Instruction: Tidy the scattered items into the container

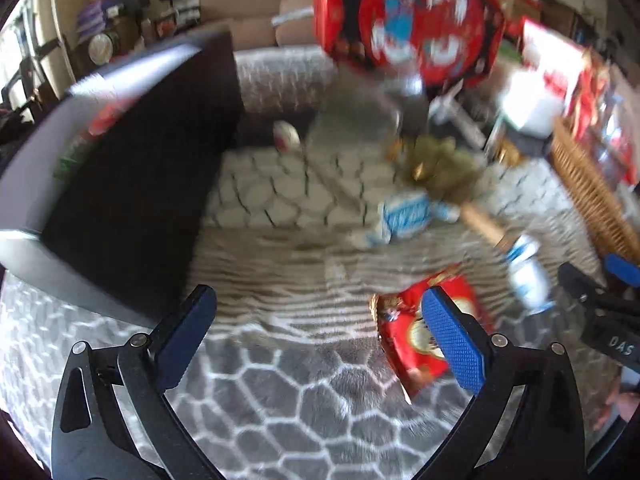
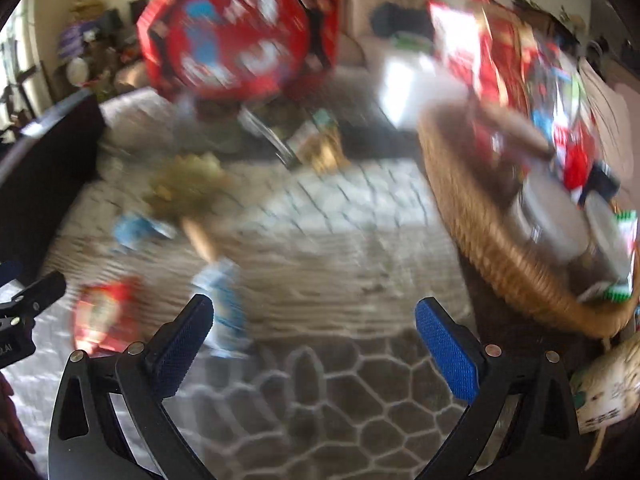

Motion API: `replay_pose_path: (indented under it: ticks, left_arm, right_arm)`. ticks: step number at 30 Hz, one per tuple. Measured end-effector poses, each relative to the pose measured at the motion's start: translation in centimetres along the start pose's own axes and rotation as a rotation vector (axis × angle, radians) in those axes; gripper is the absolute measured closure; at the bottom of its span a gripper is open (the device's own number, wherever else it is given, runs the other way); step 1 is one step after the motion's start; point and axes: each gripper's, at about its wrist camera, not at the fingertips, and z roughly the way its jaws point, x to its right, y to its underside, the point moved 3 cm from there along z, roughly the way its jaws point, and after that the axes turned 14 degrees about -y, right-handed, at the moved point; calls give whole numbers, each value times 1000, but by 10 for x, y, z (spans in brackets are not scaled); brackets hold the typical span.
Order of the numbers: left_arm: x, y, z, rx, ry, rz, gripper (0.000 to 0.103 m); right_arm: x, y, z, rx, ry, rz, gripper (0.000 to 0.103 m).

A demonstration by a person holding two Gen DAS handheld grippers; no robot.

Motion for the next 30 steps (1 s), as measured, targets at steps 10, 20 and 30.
replay_pose_path:
  ticks: [10, 20, 30]
  left_arm:
    - [-4, 10, 22, 30, 51, -105, 0]
    - [-4, 8, 30, 11, 80, -116, 0]
    - [-2, 7, 30, 12, 79, -115, 0]
  right_arm:
    - [14, 17, 25, -29, -9, 5, 0]
    - [18, 19, 25, -35, -23, 21, 0]
    - [19, 20, 25, -35, -23, 21, 0]
